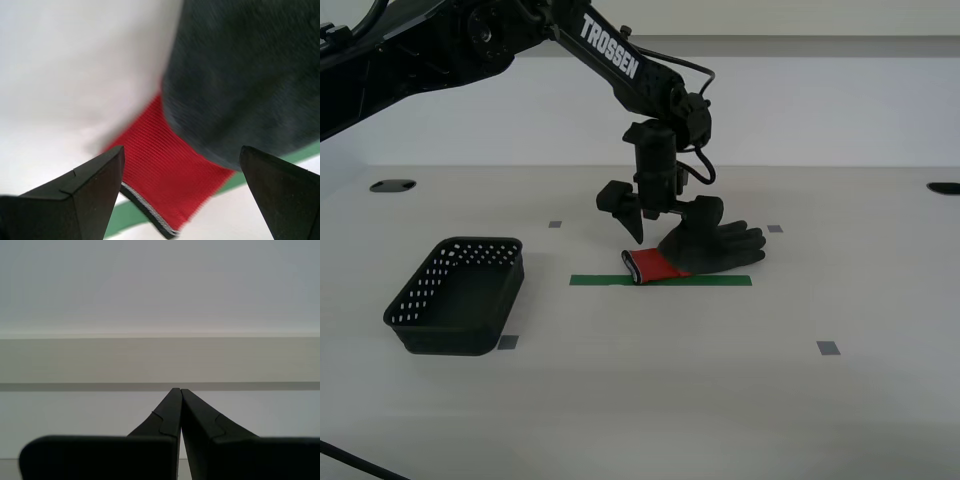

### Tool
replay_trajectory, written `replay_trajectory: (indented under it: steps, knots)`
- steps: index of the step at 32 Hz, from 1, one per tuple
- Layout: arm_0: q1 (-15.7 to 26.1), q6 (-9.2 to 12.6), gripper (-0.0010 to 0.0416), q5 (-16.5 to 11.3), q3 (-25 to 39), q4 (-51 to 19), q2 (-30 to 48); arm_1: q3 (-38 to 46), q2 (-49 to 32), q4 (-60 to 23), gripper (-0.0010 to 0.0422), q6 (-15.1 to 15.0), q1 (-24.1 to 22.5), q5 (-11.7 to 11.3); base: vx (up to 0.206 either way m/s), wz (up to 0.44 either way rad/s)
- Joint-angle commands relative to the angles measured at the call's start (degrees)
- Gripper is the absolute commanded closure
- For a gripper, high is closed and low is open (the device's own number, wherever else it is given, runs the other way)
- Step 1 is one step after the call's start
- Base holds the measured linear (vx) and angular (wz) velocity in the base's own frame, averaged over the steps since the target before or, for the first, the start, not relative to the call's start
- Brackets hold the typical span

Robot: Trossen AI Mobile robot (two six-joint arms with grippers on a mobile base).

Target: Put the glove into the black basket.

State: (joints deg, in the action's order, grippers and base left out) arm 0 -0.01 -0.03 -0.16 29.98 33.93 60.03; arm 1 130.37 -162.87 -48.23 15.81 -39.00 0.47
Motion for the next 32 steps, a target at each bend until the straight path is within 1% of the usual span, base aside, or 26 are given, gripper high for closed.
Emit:
replay_trajectory:
  steps: [1,4,6,7,8,12,13,14,17,19,23,25,26,28,29,30,31,32]
  knots:
    - [0.00,0.00,0.0405,0.00,0.07,0.24,0.00,-0.83,0.00,-0.50,0.0097,2.93,-0.07,2.89,0.000,0.000]
    - [0.00,0.00,0.0405,0.00,0.07,0.24,0.02,-1.20,0.00,-1.44,0.0096,3.19,-0.07,2.84,0.000,0.000]
    - [0.00,0.00,0.0405,0.00,0.07,0.24,0.02,-2.01,0.00,-1.49,0.0096,4.52,-0.02,2.78,0.000,0.000]
    - [0.00,0.00,0.0405,0.00,0.07,0.24,0.02,-2.36,0.00,-1.36,0.0097,4.68,-0.02,2.51,0.000,0.000]
    - [0.00,0.00,0.0405,0.00,0.07,0.26,0.02,-3.06,0.00,-1.29,0.0096,4.74,0.02,1.53,0.000,0.000]
    - [0.00,0.00,0.0405,0.00,0.07,0.26,0.00,-5.68,0.00,-1.51,0.0097,4.70,0.13,1.40,0.000,0.000]
    - [0.00,0.00,0.0405,0.00,0.07,0.24,0.02,-5.86,0.00,-1.53,0.0097,4.68,0.15,0.42,0.000,0.000]
    - [0.00,0.00,0.0405,0.00,0.07,0.26,0.02,-6.01,0.00,-1.46,0.0097,4.66,0.20,-1.18,0.000,0.000]
    - [0.00,0.00,0.0405,0.00,0.07,0.24,0.02,-6.10,0.00,-1.40,0.0097,4.63,0.39,-1.49,0.000,0.000]
    - [0.00,0.00,0.0405,0.00,0.07,0.24,0.02,-6.12,0.00,-1.33,0.0106,4.63,0.44,-1.51,0.000,0.000]
    - [0.00,0.00,0.0405,0.00,0.07,0.26,0.00,-6.12,0.00,-1.11,0.0149,4.55,0.48,-1.51,0.000,0.000]
    - [0.00,0.00,0.0405,0.00,0.07,0.24,0.00,-6.27,0.00,-1.14,0.0217,3.65,0.52,-1.49,0.000,0.000]
    - [0.00,0.00,0.0405,0.00,0.07,0.26,0.00,-6.36,0.00,-1.09,0.0232,3.58,0.55,-1.49,0.000,0.000]
    - [0.00,0.00,0.0405,0.00,0.07,0.24,0.02,-6.49,0.00,-1.14,0.0294,2.80,0.66,-1.49,0.000,0.000]
    - [0.00,0.00,0.0405,0.00,0.07,0.24,0.00,-6.51,0.00,-1.07,0.0328,1.88,0.72,-1.49,0.000,0.000]
    - [0.00,0.00,0.0405,0.00,0.07,0.26,0.00,-6.51,0.00,-0.92,0.0347,0.96,0.76,-1.49,0.000,0.000]
    - [0.00,0.00,0.0405,0.00,0.07,0.24,0.00,-5.38,0.04,-1.25,0.0389,-0.13,0.76,-1.33,0.000,0.000]
    - [0.00,0.02,0.0405,0.00,0.07,0.24,0.02,-4.70,0.04,-1.51,0.0400,-0.13,0.76,-1.01,0.000,0.000]
